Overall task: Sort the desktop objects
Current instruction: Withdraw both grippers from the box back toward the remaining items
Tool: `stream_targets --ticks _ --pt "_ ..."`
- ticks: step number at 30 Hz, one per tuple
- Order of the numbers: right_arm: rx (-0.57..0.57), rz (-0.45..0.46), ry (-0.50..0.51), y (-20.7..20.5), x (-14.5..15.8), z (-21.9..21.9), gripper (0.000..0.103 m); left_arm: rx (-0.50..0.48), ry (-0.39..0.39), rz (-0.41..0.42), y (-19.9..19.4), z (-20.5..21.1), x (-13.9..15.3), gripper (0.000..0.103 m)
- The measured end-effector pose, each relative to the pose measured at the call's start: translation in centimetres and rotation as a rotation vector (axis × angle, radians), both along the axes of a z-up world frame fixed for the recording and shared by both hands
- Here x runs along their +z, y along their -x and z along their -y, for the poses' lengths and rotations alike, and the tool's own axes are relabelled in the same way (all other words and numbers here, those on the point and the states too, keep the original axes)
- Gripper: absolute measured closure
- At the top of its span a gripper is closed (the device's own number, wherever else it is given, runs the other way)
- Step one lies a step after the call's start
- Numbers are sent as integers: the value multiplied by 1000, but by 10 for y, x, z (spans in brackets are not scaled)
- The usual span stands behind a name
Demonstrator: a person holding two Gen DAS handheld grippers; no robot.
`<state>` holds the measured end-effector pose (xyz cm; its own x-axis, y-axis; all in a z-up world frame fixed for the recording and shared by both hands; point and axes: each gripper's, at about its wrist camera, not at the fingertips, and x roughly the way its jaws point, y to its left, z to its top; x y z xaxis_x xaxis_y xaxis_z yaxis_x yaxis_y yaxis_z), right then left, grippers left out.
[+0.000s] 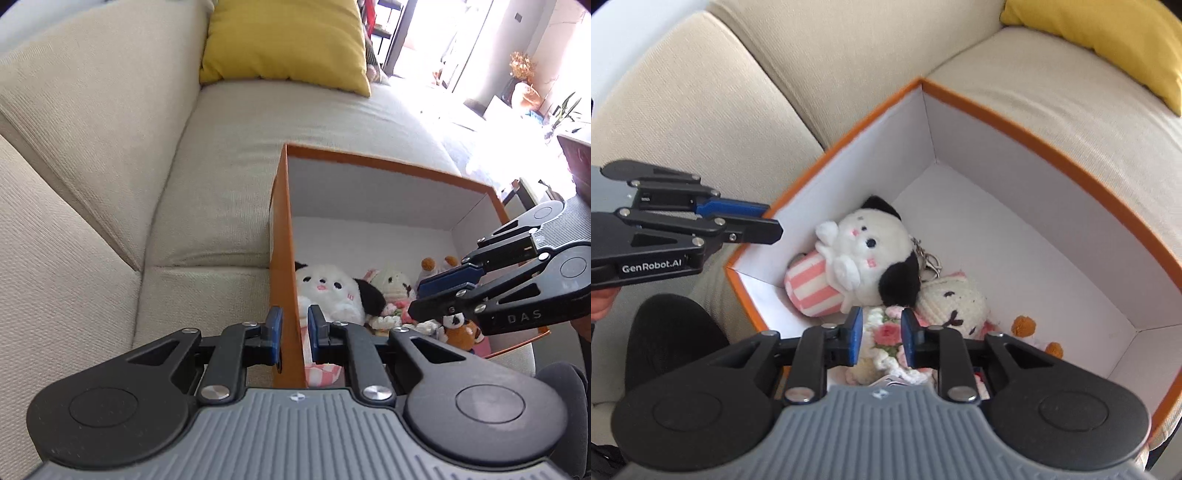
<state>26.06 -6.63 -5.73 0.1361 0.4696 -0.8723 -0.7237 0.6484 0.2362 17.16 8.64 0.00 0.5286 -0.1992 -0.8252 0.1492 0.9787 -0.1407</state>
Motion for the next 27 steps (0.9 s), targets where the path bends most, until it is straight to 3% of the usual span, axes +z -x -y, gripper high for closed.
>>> stream_targets --ticks 4,7,9,14,18,21,27 --pt "-39 112 -91 32 24 25 77 -17 15 77 31 9 23 86" --pt "-57 207 -150 63 34 47 68 -50 29 91 55 23 28 86" --pt "-81 233 -163 84 37 60 69 -68 38 83 69 32 24 86" --pt "-168 209 -164 127 24 87 69 -126 33 36 102 59 1 86" --pt "-258 126 -171 156 -4 103 69 -202 9 10 132 80 -18 85" --pt "-302 90 -143 177 -28 110 77 -282 -6 -6 155 91 -31 79" --pt "-355 27 -82 209 -71 113 78 -349 -90 -27 186 109 -53 74"
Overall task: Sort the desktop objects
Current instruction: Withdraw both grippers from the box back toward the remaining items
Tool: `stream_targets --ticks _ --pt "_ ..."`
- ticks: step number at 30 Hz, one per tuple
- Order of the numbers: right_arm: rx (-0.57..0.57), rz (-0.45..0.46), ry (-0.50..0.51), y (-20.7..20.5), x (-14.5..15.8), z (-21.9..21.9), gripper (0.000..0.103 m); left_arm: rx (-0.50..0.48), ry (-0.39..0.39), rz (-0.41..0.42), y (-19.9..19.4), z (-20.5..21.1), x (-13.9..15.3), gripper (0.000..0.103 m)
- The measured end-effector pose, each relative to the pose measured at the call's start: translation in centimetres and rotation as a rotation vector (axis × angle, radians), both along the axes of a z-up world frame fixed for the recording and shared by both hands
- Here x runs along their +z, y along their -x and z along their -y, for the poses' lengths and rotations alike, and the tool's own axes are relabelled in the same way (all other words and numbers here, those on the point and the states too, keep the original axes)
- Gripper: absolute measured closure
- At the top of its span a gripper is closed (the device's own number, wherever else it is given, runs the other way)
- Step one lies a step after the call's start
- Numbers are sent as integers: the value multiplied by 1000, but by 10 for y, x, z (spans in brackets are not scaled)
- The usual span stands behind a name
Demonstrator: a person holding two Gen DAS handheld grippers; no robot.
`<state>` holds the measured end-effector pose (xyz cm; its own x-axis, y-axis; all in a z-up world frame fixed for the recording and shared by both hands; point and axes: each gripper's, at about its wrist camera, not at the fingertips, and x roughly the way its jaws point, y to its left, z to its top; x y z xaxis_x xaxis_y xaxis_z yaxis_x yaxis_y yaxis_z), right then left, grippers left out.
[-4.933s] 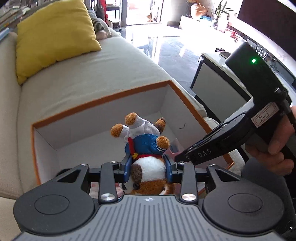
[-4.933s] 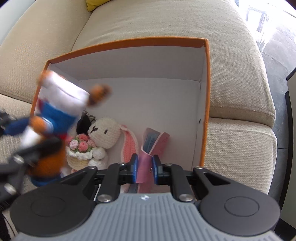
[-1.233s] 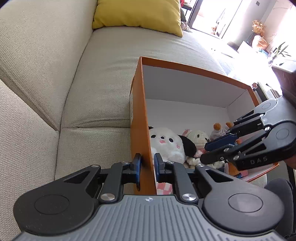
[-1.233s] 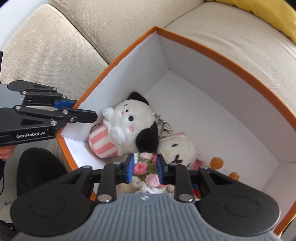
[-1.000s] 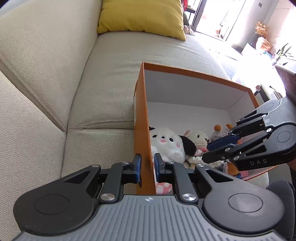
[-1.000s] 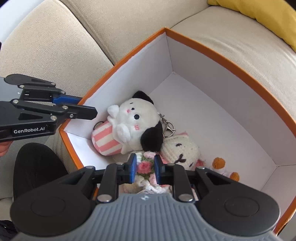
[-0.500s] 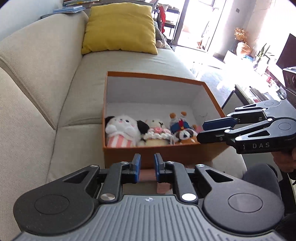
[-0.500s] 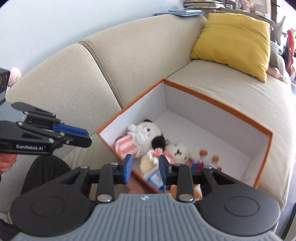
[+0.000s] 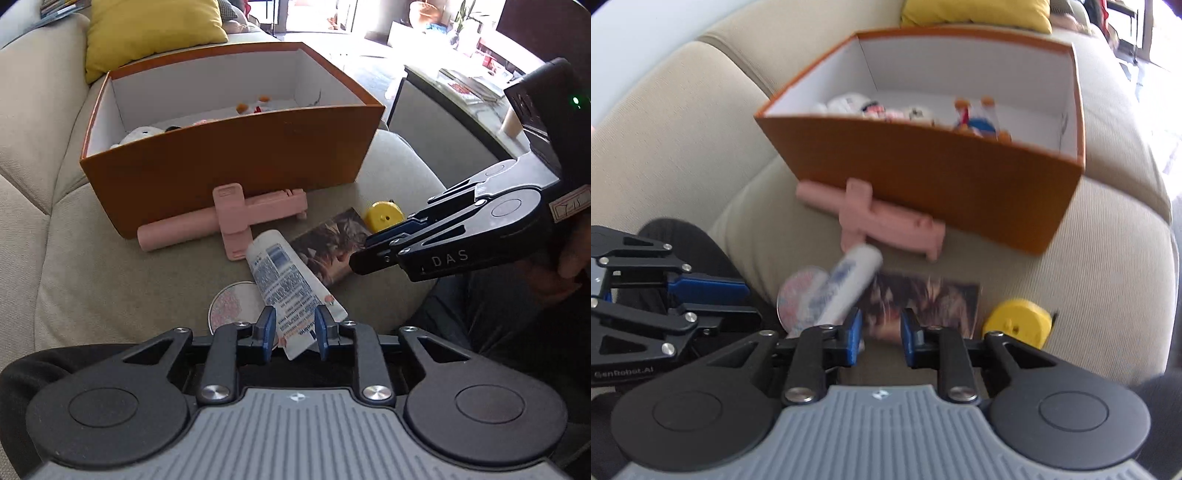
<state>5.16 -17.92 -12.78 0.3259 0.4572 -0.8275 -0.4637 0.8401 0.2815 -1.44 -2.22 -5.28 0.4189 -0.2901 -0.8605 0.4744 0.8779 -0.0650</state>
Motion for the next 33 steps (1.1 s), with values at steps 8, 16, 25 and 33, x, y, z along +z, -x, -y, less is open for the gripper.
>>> stream_targets --ticks 8,16,25,33 --pt "-8 -53 -11 11 -19 -8 80 -59 -117 30 15 22 -23 68" --pt "21 -47 -26 9 -22 -21 80 -99 -161 85 15 35 -32 67" --pt "41 1 5 2 -18 -23 79 -77 -106 177 15 30 -14 96" --pt "170 132 183 -6 -14 -16 78 1 -80 236 -10 18 7 96"
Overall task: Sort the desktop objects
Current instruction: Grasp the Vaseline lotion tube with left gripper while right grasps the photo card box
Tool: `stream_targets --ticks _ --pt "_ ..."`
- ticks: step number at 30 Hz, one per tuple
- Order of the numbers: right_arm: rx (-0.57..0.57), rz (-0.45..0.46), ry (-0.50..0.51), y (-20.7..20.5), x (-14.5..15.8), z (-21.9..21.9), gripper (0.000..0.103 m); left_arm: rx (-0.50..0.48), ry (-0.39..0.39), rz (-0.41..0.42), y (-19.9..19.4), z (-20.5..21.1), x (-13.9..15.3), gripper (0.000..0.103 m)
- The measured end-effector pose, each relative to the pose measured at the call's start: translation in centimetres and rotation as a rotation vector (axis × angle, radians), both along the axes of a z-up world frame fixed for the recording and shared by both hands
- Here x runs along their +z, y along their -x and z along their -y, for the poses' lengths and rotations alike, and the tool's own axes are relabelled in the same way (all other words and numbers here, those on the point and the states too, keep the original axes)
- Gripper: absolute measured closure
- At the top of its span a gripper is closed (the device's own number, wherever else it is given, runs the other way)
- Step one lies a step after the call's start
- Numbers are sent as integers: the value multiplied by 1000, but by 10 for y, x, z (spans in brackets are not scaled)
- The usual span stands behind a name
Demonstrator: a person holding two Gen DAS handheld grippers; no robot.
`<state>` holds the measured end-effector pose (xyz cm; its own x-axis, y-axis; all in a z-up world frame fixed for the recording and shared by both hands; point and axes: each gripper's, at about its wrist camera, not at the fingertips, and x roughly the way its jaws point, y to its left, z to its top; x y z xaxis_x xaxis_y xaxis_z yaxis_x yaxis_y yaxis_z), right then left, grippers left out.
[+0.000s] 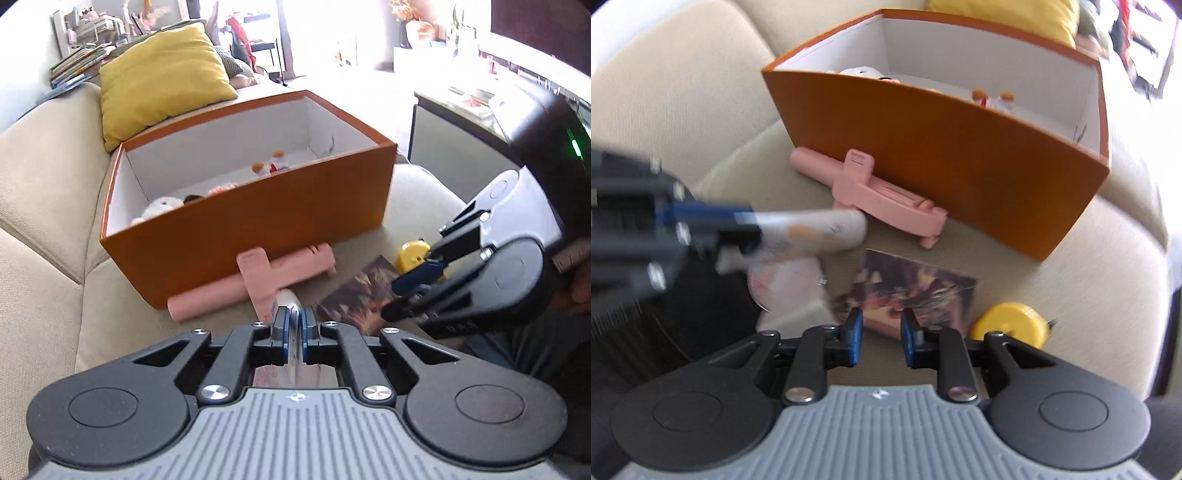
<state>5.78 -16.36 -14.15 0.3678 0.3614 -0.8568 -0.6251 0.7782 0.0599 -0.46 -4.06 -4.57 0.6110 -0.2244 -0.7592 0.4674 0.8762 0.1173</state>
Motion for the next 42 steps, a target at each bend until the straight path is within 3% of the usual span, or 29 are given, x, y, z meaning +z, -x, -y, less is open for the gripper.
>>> stream_targets --ticks 4,11,24,27,33,37,42 --pt "132 85 120 5 -4 -5 66 10 -7 16 -8 2 -3 94" --pt "324 207 268 20 -19 -22 60 -12 -36 10 -5 4 -13 90" --pt "457 330 393 24 -38 -34 44 -7 -170 -151 3 -6 -40 87" --pt "482 366 424 25 -43 -38 40 24 -127 -153 7 -14 -40 89" --pt "528 427 472 29 -51 -43 38 44 -16 -71 7 -18 -21 92" --pt "522 403 446 26 -42 -38 47 50 31 -63 -2 -15 -12 93" --pt "459 321 340 12 -17 -29 83 39 48 -41 -7 -11 2 94"
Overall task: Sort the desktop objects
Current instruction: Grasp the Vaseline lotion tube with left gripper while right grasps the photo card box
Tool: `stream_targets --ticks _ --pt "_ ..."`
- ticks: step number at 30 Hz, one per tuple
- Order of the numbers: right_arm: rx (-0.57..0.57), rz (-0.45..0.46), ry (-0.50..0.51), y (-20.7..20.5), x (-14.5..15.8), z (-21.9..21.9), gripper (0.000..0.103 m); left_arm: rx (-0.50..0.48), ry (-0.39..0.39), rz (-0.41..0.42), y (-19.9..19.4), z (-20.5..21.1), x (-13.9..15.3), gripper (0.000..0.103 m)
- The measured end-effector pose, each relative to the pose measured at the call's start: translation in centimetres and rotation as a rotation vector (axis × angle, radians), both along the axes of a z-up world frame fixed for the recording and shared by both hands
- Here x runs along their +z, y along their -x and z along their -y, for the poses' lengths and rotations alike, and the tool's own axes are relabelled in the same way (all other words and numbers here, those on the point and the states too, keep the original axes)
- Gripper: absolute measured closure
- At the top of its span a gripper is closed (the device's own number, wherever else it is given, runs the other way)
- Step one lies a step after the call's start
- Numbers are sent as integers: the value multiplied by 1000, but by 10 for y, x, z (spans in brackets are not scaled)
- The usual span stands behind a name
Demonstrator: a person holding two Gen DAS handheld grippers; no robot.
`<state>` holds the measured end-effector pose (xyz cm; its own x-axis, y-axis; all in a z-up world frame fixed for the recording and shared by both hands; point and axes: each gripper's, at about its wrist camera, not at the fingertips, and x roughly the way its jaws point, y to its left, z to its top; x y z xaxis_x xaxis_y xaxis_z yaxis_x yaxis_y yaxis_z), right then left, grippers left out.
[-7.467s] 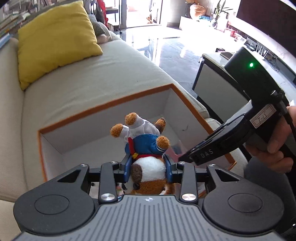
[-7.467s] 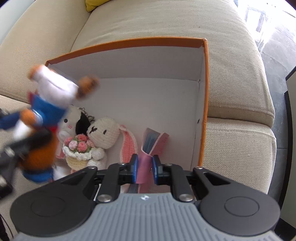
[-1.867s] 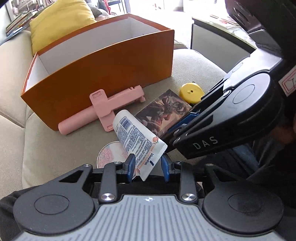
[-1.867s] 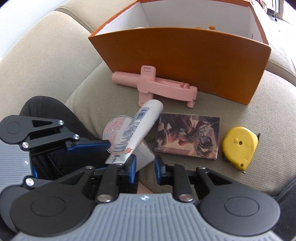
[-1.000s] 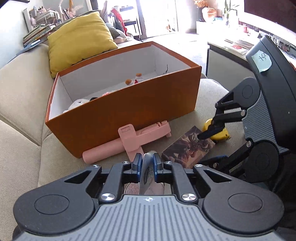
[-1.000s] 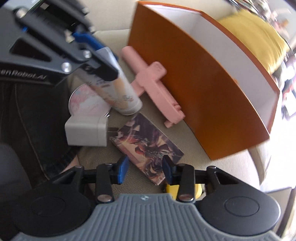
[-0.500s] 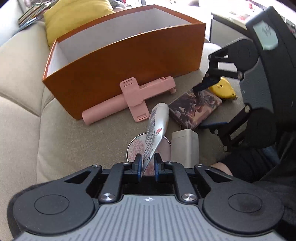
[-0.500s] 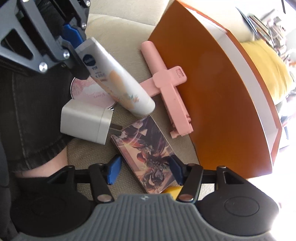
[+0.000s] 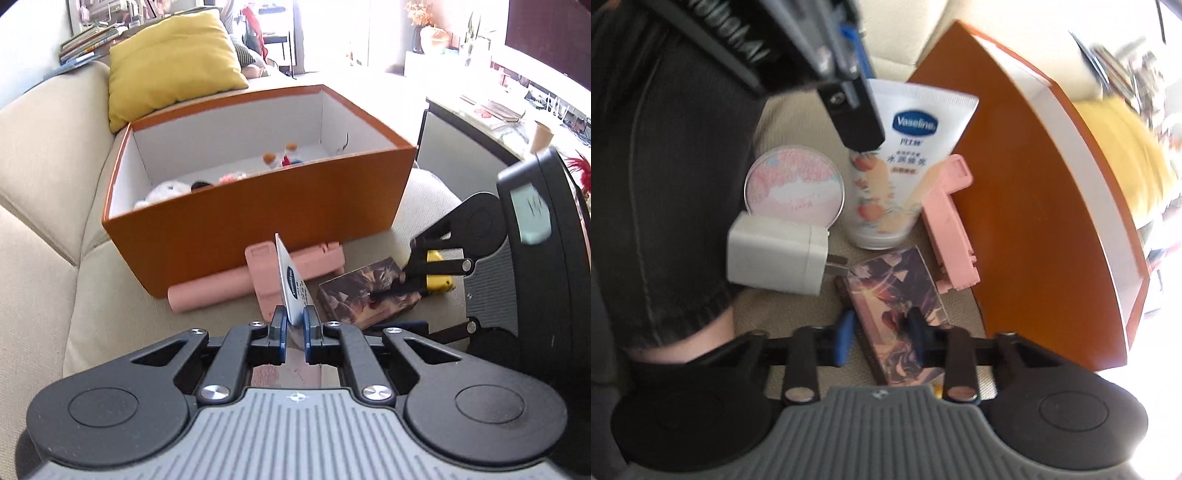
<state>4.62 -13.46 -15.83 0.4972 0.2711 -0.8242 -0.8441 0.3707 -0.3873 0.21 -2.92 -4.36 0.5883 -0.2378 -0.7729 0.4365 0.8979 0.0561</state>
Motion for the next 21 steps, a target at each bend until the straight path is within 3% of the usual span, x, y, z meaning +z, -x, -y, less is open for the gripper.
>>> stream_targets --ticks 1,2,6,9,10,11,21 --pt "-17 -26 -26 -5 5 3 96 0 -1 3 -1 0 2 94" --pt "-48 -43 -46 -11 10 5 103 -3 -7 6 -1 1 2 94" --pt "-36 2 -47 -22 18 13 102 -4 -10 6 -4 2 -2 94" --pt "19 21 -4 -17 14 13 86 3 -9 8 -3 2 -2 94" --pt "36 29 13 -15 12 13 71 8 -9 6 -3 1 -2 94" --pt "49 37 29 -13 9 13 63 10 -8 5 -4 1 -2 94" --pt "60 161 171 -12 -15 1 49 13 -25 -24 -22 10 -5 92"
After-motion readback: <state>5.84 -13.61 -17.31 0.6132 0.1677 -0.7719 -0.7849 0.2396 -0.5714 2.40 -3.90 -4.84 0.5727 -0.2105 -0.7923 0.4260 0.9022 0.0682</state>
